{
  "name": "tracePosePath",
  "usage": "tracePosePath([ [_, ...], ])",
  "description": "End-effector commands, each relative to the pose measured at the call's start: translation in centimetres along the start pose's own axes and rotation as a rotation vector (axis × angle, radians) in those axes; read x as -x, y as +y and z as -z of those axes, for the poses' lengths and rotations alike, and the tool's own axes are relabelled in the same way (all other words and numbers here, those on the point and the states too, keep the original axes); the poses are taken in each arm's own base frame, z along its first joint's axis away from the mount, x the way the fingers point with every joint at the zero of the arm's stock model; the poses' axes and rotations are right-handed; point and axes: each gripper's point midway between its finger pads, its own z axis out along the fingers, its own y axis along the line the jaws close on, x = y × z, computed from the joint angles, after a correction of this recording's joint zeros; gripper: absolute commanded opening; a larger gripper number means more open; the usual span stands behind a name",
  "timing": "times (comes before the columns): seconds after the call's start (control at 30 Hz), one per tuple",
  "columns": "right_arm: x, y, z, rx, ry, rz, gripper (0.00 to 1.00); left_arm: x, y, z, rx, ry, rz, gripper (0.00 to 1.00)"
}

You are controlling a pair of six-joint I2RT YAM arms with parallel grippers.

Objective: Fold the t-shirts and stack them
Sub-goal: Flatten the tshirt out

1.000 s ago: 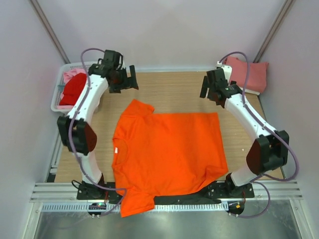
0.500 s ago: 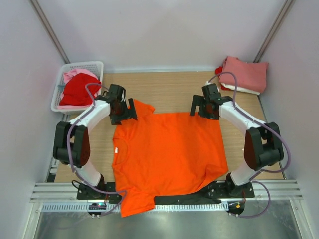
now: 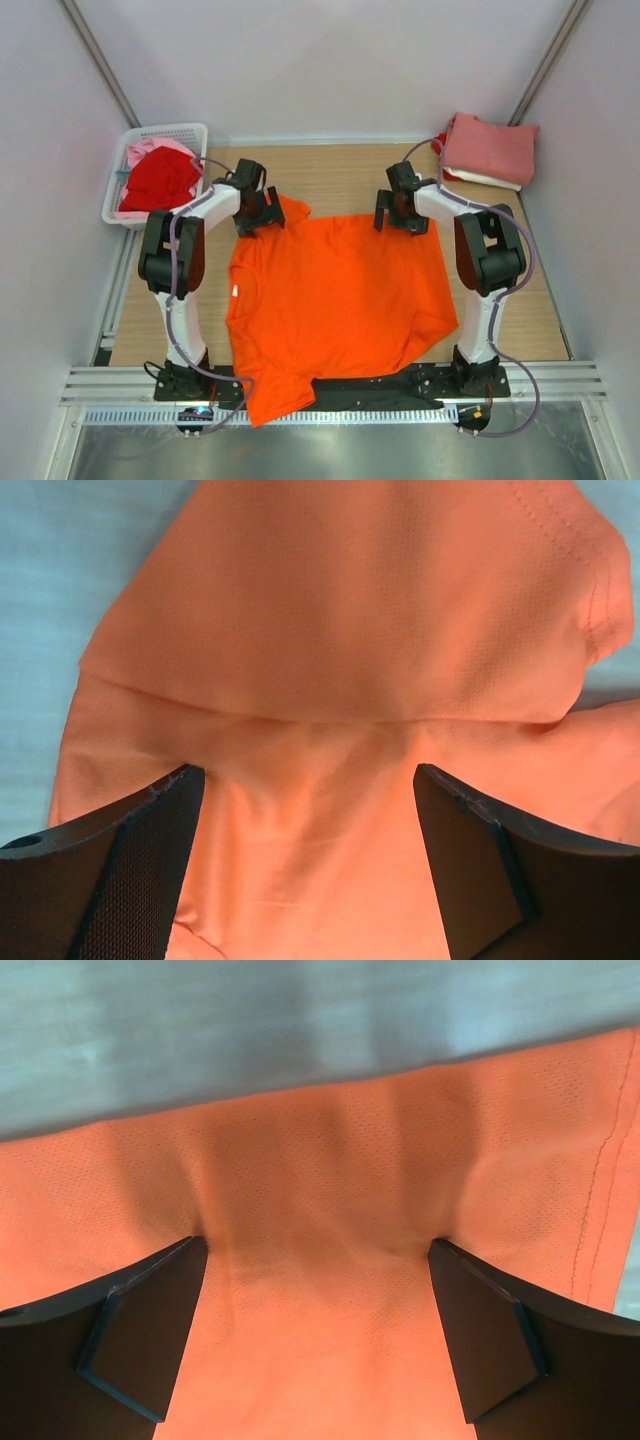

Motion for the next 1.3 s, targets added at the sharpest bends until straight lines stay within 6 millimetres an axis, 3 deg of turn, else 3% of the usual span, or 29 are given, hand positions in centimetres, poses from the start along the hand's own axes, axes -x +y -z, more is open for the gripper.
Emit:
tracePosePath([
  [0.0, 1.3, -0.2, -1.9, -0.036, 0.012, 0.02, 0.99, 3.2, -0.7, -0.9, 0.019, -0.052, 0.0, 0.86],
  [0.07, 2.6, -0.3, -2.6, -0.051, 0.017, 0.019, 0.99, 4.1, -0.7, -1.4, 0.031, -0.052, -0.009, 0.86],
  [0.1, 4.2, -0.3, -2.5, -0.049, -0.008, 0.006, 0.99, 5.6, -1.4, -1.1, 0.019, -0.075, -0.009, 0.86],
  [0.17, 4.9, -0.2, -3.6, -0.038, -0.002, -0.009, 0.99, 6.3, -1.2, -2.3, 0.026, -0.069, 0.0, 0.86],
  [0.2, 6.5, 0.0, -3.6, -0.023, -0.028, -0.025, 0.99, 7.0, -1.0, -2.5, 0.026, -0.071, 0.009, 0.86],
  [0.3, 7.0, 0.5, -5.3, -0.01, -0.005, -0.029, 0.99, 9.2, -1.2, -3.4, 0.027, -0.077, 0.01, 0.86],
  [0.33, 8.2, 0.9, -5.0, -0.003, -0.02, -0.03, 0.99, 11.5, -2.4, -2.4, 0.002, -0.124, 0.003, 0.86],
  [0.37, 8.0, 1.0, -5.9, -0.006, -0.007, -0.027, 0.99, 11.5, -1.9, -3.3, 0.02, -0.105, -0.001, 0.86],
  [0.47, 10.0, 1.6, -5.8, 0.011, -0.05, -0.019, 0.99, 13.6, -2.4, -2.0, 0.017, -0.137, -0.011, 0.86],
  [0.53, 11.6, 1.6, -4.5, 0.004, -0.078, -0.007, 0.99, 14.4, -2.5, -0.8, 0.009, -0.151, -0.009, 0.86],
  [0.57, 12.1, 1.7, -3.8, 0.006, -0.089, -0.003, 0.99, 15.2, -3.1, 0.9, -0.007, -0.182, -0.013, 0.87],
  [0.67, 13.8, 1.7, 0.0, 0.03, -0.167, 0.002, 0.99, 14.9, -3.7, 3.6, -0.024, -0.191, -0.008, 0.89],
  [0.7, 14.0, 1.3, 2.1, 0.038, -0.203, -0.005, 0.99, 15.2, -4.4, 6.4, -0.048, -0.227, -0.014, 0.89],
  [0.77, 13.9, 0.8, 4.7, 0.037, -0.237, -0.016, 0.99, 14.6, -4.6, 8.9, -0.053, -0.246, -0.03, 0.9],
  [0.8, 13.7, 0.4, 5.7, 0.03, -0.248, -0.021, 0.99, 13.8, -4.4, 11.1, -0.056, -0.259, -0.036, 0.9],
  [0.83, 12.9, -0.7, 7.9, 0.006, -0.264, -0.045, 0.99, 13.3, -4.3, 12.5, -0.06, -0.271, -0.039, 0.9],
  [0.87, 12.2, -1.2, 8.7, -0.003, -0.265, -0.055, 0.99, 12.4, -4.0, 13.5, -0.058, -0.263, -0.045, 0.9],
  [0.9, 9.9, -1.9, 8.5, -0.019, -0.222, -0.054, 0.99, 10.6, -3.4, 13.4, -0.046, -0.228, -0.05, 0.9],
  [0.93, 9.4, -2.1, 10.4, -0.002, -0.242, -0.073, 0.99, 9.9, -3.4, 16.3, -0.073, -0.264, -0.058, 0.9],
  [0.97, 8.3, -2.2, 10.8, 0.006, -0.23, -0.076, 0.97, 9.0, -3.2, 16.9, -0.081, -0.262, -0.073, 0.9],
  [1.0, 5.4, -2.9, 9.8, -0.008, -0.166, -0.072, 0.95, 6.6, -2.1, 16.2, -0.069, -0.215, -0.086, 0.9],
  [1.03, 4.5, -2.6, 11.0, 0.031, -0.17, -0.088, 0.93, 5.9, -1.9, 18.1, -0.085, -0.247, -0.102, 0.89],
  [1.07, 3.1, -2.7, 10.7, 0.037, -0.144, -0.091, 0.9, 4.8, -1.3, 18.4, -0.082, -0.241, -0.116, 0.89],
  [1.1, 0.2, -3.4, 9.5, 0.02, -0.084, -0.085, 0.88, 3.5, -0.6, 18.1, -0.073, -0.222, -0.121, 0.89],
  [1.17, -2.0, -3.8, 9.4, 0.018, -0.047, -0.093, 0.8, -0.2, 1.2, 17.6, -0.061, -0.175, -0.128, 0.88],
  [1.2, -4.0, -4.3, 8.8, 0.009, -0.002, -0.088, 0.77, -1.4, 1.6, 17.4, -0.064, -0.159, -0.136, 0.87],
  [1.23, -4.8, -4.3, 8.7, 0.015, 0.011, -0.089, 0.75, -3.6, 2.6, 17.3, -0.062, -0.143, -0.138, 0.87],
  [1.27, -5.4, -3.9, 8.9, 0.04, 0.019, -0.098, 0.71, -4.6, 2.8, 17.2, -0.074, -0.137, -0.137, 0.86],
])
